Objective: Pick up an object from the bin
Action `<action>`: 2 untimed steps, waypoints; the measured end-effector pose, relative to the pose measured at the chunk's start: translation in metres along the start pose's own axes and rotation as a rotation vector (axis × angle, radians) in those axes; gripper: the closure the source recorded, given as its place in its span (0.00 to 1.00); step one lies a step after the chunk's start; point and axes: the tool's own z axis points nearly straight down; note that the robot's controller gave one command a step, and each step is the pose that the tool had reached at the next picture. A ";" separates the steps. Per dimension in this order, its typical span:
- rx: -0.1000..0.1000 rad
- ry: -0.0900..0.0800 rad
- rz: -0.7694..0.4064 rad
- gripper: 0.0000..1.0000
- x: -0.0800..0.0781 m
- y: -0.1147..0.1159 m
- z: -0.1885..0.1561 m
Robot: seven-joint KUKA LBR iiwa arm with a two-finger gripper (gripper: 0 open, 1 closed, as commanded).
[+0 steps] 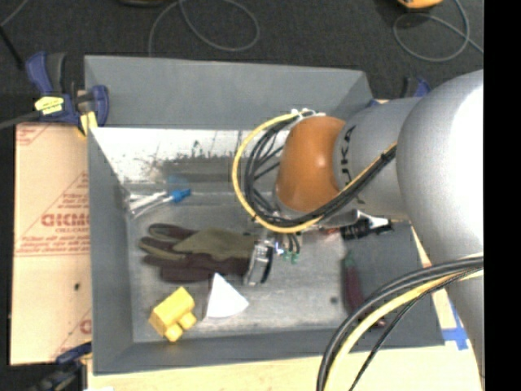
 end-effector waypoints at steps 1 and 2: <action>-0.002 -0.006 0.042 1.00 0.013 0.020 0.010; -0.002 -0.006 0.041 1.00 0.013 0.020 0.010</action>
Offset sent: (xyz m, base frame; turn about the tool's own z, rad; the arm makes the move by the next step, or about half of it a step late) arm 0.0000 0.0000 0.0000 0.0000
